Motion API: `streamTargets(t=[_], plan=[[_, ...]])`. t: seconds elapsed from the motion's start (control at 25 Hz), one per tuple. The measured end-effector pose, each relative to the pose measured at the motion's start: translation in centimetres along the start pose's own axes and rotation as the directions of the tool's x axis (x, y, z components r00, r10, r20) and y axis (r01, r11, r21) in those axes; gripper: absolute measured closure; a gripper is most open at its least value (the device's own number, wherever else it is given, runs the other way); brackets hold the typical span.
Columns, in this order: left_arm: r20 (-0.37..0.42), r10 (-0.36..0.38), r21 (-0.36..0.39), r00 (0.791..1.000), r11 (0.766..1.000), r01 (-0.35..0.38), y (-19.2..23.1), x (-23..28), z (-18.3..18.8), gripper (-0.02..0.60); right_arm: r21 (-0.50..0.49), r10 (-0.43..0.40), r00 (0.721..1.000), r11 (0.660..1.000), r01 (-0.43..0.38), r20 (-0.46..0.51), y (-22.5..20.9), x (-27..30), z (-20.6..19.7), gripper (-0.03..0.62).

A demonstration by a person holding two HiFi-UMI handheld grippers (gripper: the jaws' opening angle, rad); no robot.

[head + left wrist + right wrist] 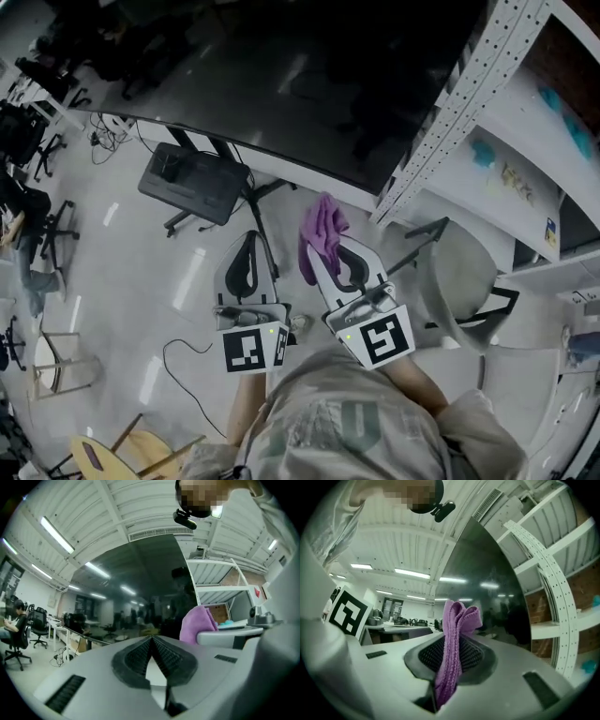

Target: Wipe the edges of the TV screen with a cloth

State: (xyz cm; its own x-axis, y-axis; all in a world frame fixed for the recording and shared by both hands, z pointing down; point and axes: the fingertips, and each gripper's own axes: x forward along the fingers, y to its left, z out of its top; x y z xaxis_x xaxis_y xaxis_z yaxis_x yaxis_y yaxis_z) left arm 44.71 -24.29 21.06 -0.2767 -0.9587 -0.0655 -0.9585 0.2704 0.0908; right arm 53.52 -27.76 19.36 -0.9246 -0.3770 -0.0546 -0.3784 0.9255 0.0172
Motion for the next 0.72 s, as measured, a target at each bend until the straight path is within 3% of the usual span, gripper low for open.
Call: streamTargets(t=[0.4, 0.72], plan=[[-0.030, 0.141, 0.009, 0.990, 0.990, -0.141, 3.1, -3.0, -0.5, 0.566, -0.002, 0.061, 0.990, 0.998, -0.061, -0.126, 0.3, -0.8, -3.9, 0.533], [-0.053, 0.163, 0.007, 0.985, 0.987, -0.163, 3.0, -4.1, -1.2, 0.566, -0.001, 0.110, 0.985, 0.994, -0.111, -0.132, 2.3, -1.0, -4.3, 0.533]])
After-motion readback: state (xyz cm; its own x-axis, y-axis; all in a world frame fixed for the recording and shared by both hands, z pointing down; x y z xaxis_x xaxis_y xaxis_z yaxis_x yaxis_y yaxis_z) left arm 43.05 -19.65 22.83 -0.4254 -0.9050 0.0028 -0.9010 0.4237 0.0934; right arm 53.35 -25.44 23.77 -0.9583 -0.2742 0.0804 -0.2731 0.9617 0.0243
